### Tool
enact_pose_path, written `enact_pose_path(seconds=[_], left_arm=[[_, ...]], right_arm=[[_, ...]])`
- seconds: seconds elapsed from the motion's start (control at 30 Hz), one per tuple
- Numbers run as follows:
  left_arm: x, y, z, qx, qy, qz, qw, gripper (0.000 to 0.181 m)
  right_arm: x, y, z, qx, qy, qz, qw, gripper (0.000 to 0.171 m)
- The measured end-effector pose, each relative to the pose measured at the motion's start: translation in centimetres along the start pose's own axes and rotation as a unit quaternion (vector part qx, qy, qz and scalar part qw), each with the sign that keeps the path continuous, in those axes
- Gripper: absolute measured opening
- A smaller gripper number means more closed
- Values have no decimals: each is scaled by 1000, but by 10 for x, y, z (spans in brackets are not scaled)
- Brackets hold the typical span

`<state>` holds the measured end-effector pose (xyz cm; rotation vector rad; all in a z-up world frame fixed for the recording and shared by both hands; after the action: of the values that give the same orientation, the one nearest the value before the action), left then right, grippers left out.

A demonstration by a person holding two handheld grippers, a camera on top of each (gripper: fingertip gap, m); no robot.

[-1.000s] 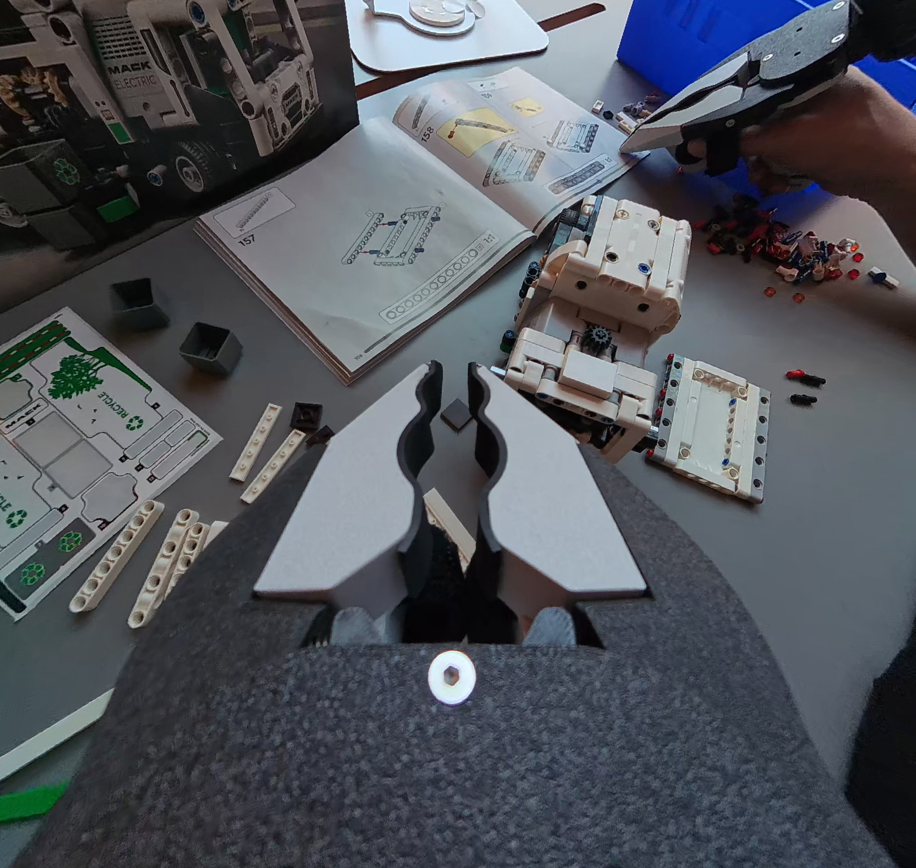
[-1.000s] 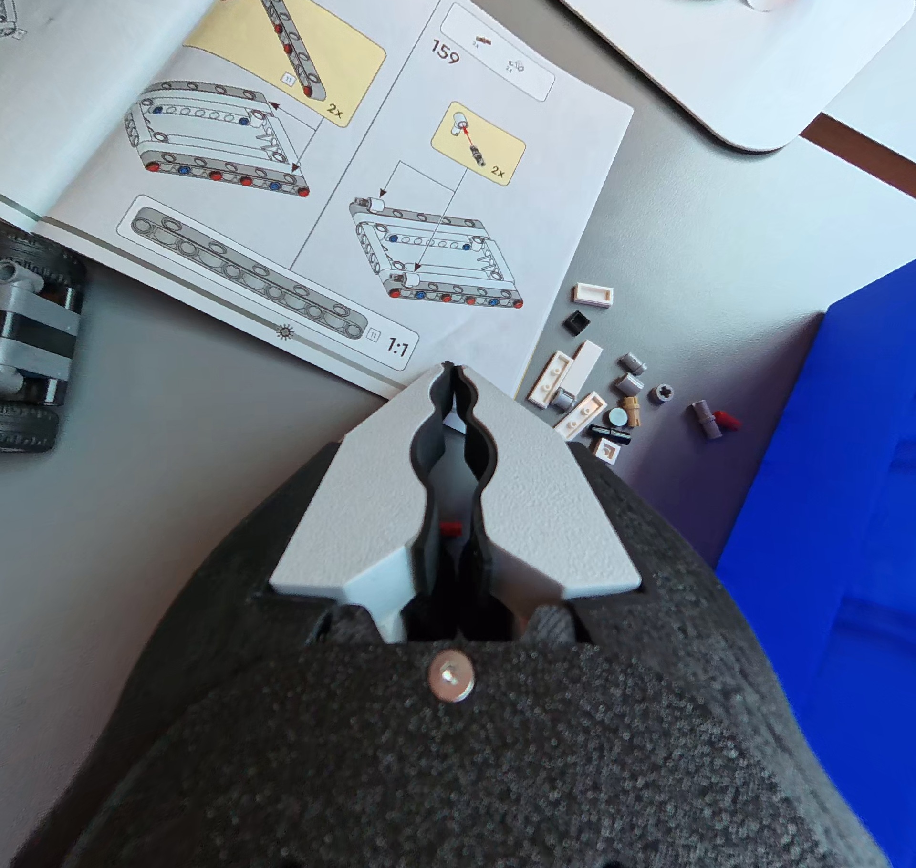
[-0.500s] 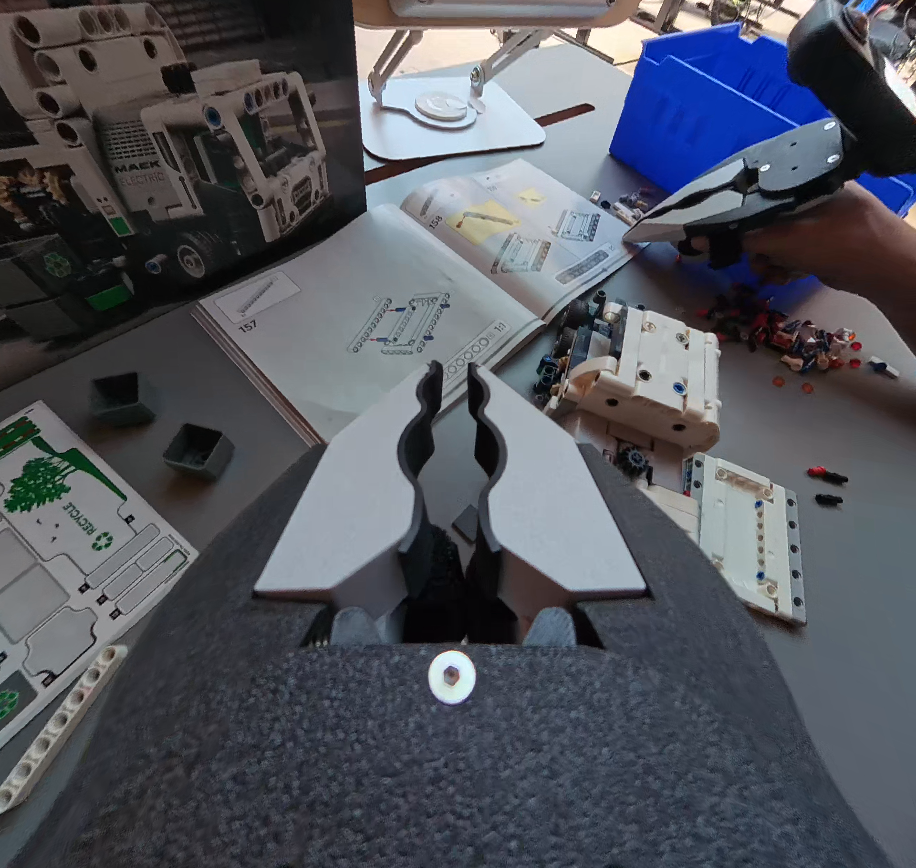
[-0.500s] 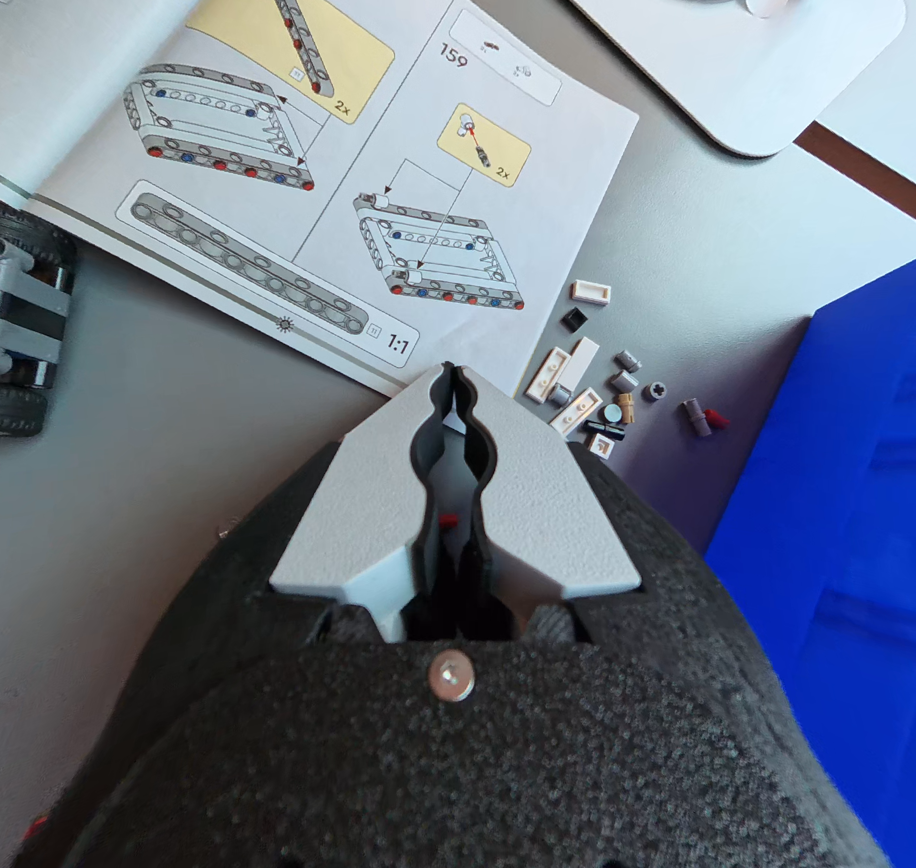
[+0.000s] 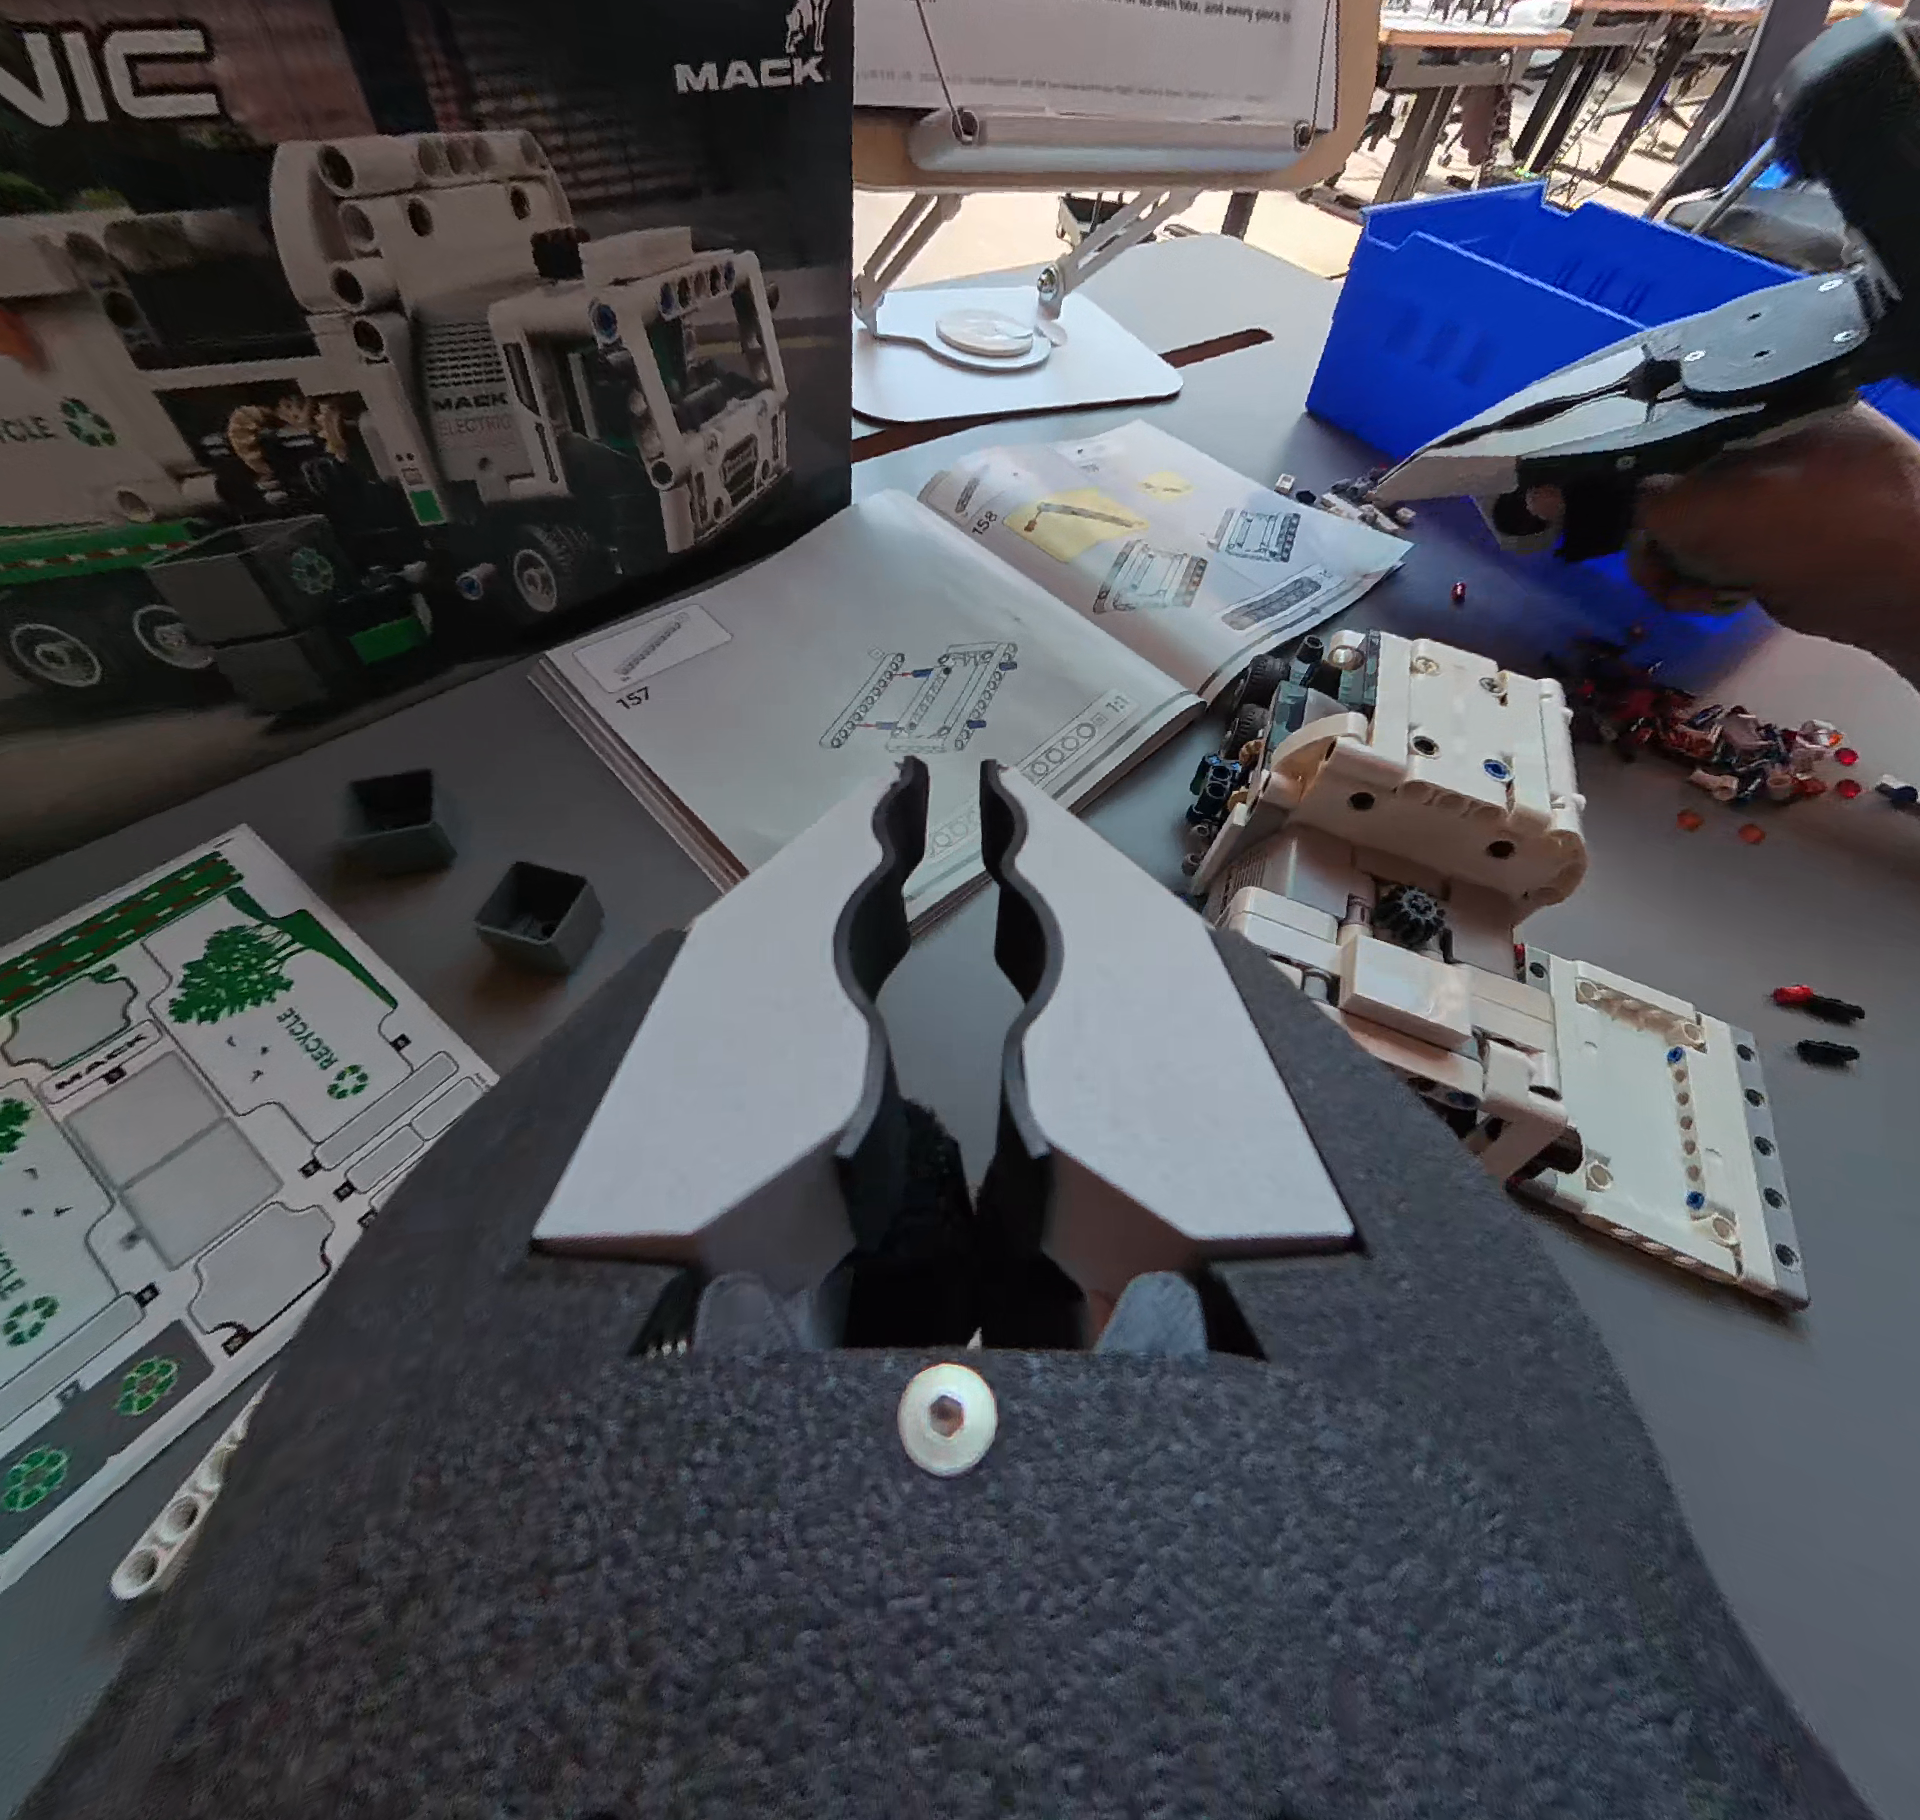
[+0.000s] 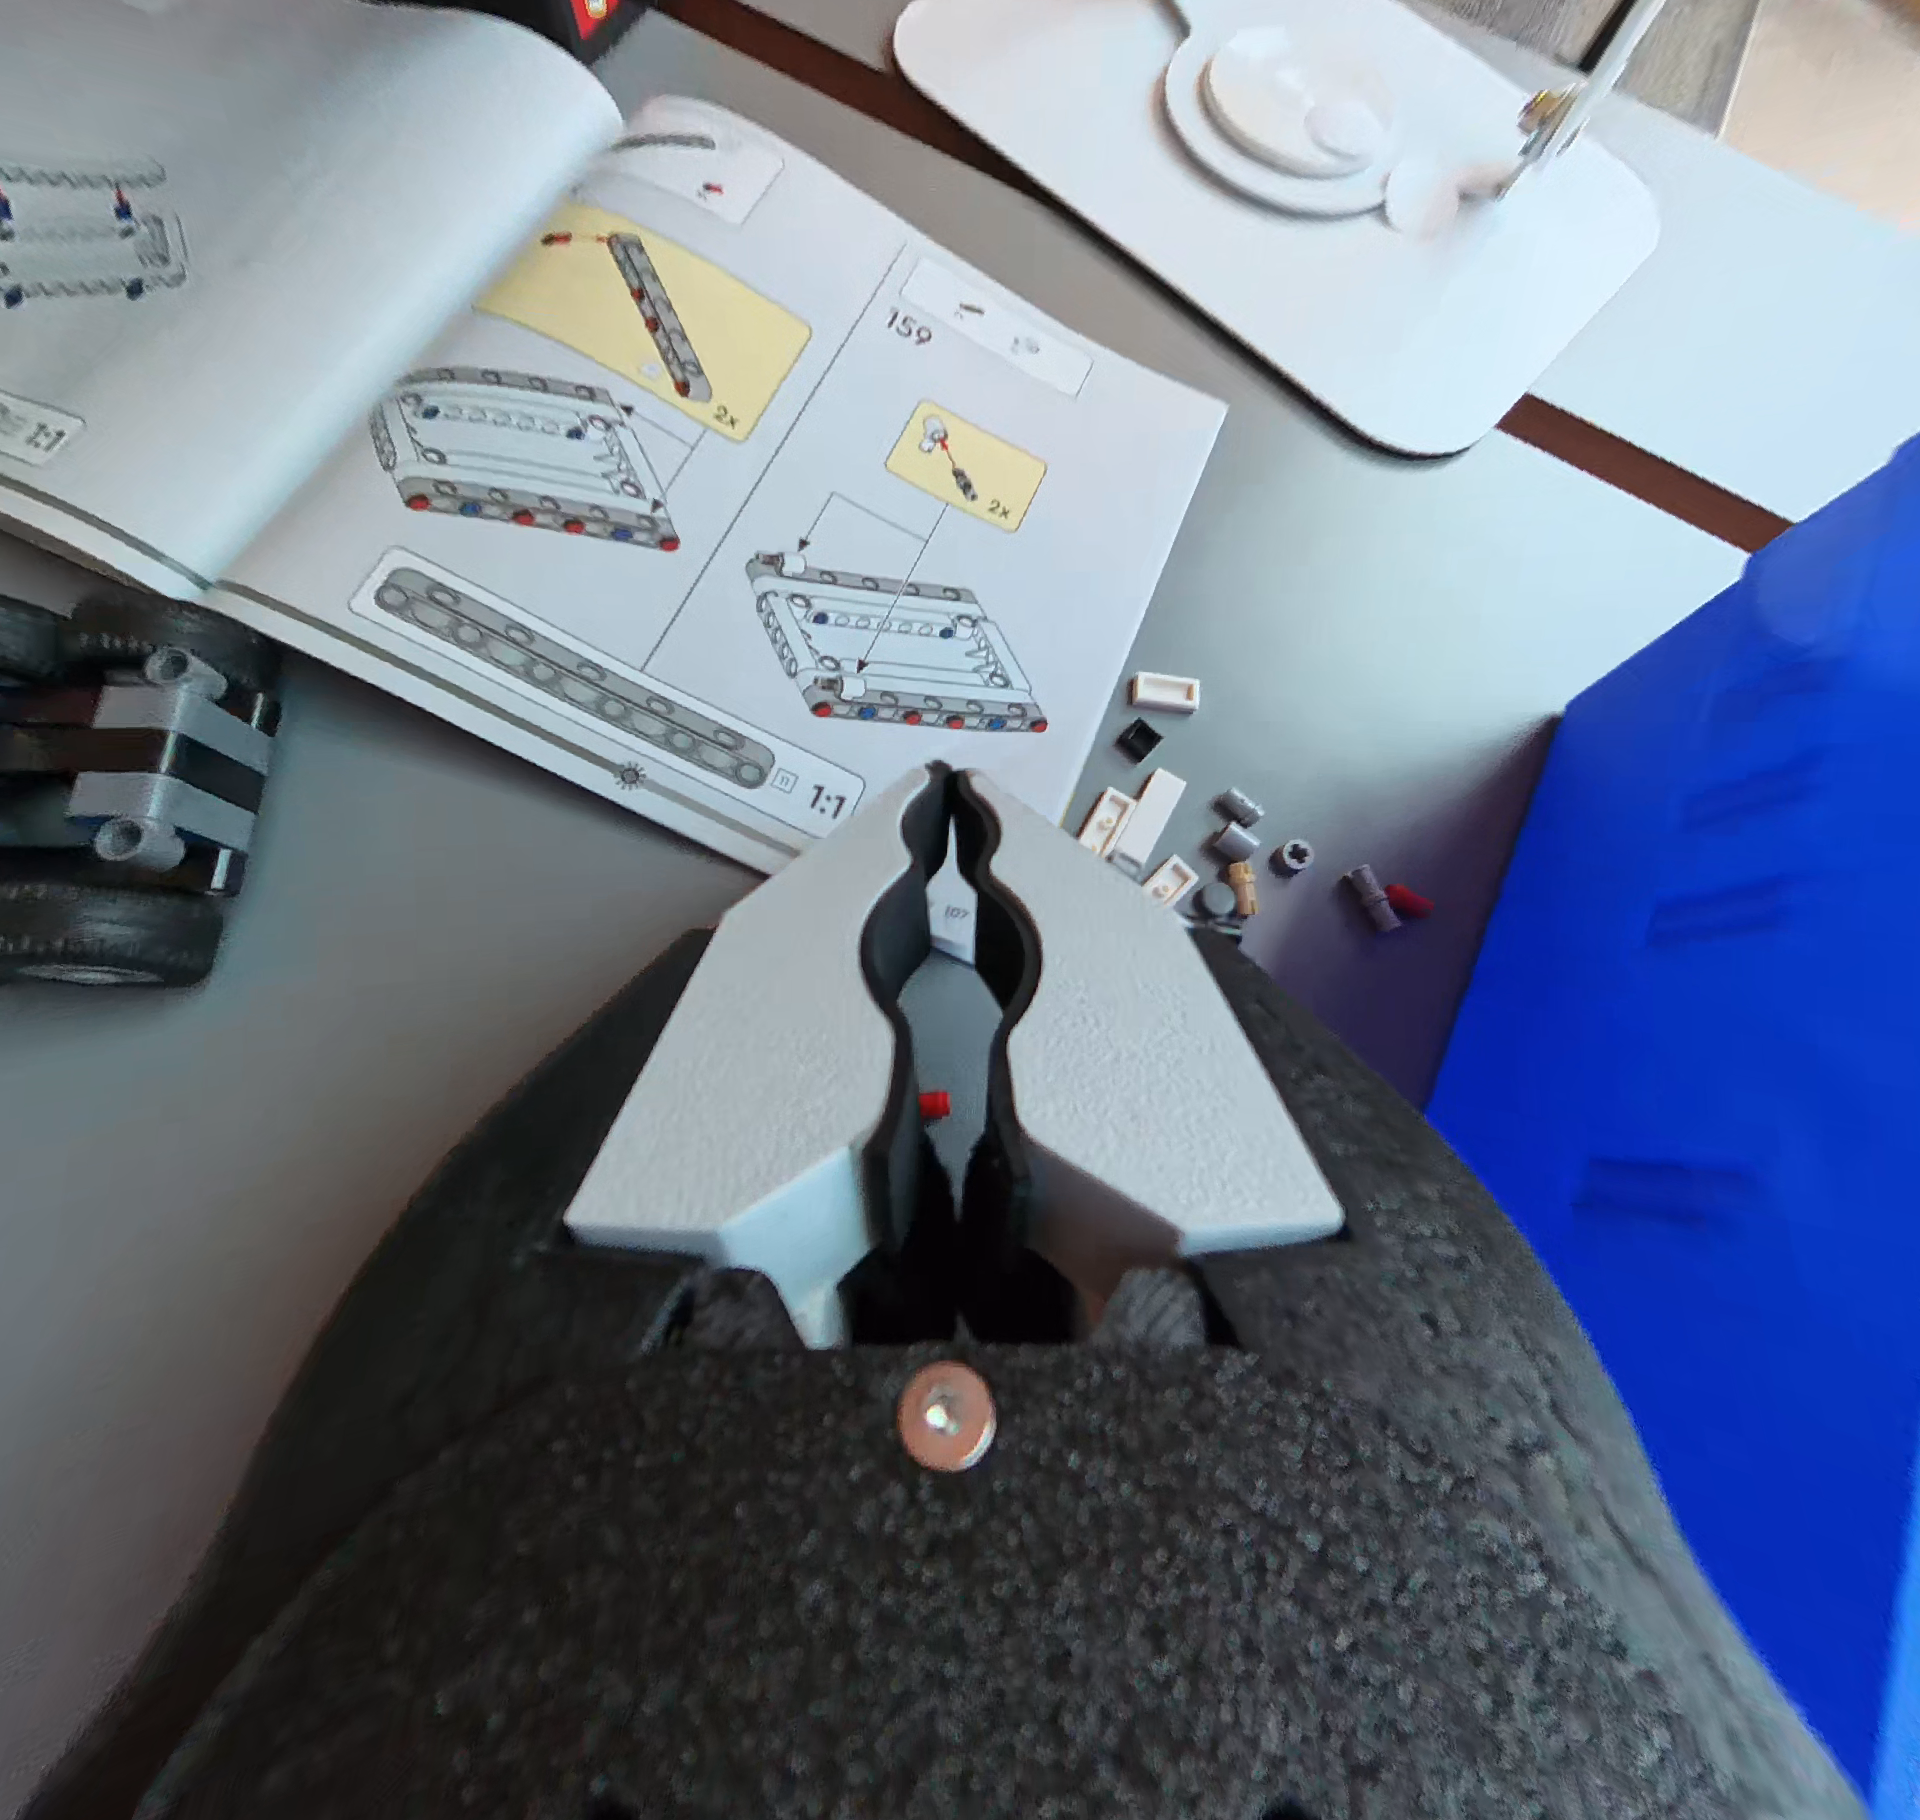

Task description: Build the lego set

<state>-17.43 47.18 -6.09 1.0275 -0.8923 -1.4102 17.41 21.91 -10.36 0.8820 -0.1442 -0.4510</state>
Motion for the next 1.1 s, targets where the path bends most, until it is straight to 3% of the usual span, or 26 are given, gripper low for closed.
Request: enact_pose_path(seconds=[0.13,0.27,0.43,1.1], left_arm=[[-2,-1,2,-4,21,-14,1000,8],[-3,-5,-1,-15,28,-24,999,7],[-5,-6,-1,-13,36,-26,999,7],[1,-6,-5,-9,39,-60,997,6]], right_arm=[[2,4,7,35,6,-15,999,1],[1,6,7,39,34,-41,998,19],[-3,3,3,34,52,-39,997,28],[-4,3,3,36,42,-22,998,23]])
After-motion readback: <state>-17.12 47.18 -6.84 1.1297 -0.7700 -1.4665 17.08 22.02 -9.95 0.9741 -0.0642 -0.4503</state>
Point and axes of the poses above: each gripper's, where its closed fingertips meet, z back along the fingers, y out of its top, x = y × z across the jaws, the point moved 10 cm from there along z, back along the fingers, and after that the axes turned 13 degrees about -z, right-handed, at the moved point
